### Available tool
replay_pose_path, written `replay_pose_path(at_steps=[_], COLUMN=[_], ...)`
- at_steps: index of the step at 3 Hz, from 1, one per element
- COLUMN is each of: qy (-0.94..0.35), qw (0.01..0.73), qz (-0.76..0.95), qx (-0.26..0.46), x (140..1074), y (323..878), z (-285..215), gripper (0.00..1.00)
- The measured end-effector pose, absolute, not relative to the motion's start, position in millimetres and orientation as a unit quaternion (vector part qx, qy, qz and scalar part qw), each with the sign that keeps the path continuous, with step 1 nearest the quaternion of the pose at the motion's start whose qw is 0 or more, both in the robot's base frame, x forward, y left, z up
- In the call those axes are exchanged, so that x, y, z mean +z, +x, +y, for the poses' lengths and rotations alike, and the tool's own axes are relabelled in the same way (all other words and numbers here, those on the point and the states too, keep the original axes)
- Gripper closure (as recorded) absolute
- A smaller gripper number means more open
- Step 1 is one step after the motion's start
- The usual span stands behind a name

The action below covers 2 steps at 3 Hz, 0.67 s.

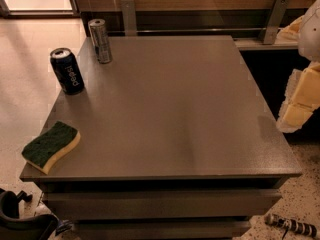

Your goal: Move redbull can near sponge

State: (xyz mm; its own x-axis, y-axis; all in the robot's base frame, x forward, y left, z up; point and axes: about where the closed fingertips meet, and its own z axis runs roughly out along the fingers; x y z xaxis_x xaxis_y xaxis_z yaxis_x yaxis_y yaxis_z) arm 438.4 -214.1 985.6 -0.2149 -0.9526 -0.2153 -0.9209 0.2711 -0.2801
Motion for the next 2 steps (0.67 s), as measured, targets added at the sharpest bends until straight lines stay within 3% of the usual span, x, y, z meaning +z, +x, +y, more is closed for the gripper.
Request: replay_pose_path(at_steps=[2], qy=[-0.596], qw=[0.188], qz=[0.780], qx=[-0.042], x=[984.9], y=[446.4], z=[-214.1], gripper=[0.00])
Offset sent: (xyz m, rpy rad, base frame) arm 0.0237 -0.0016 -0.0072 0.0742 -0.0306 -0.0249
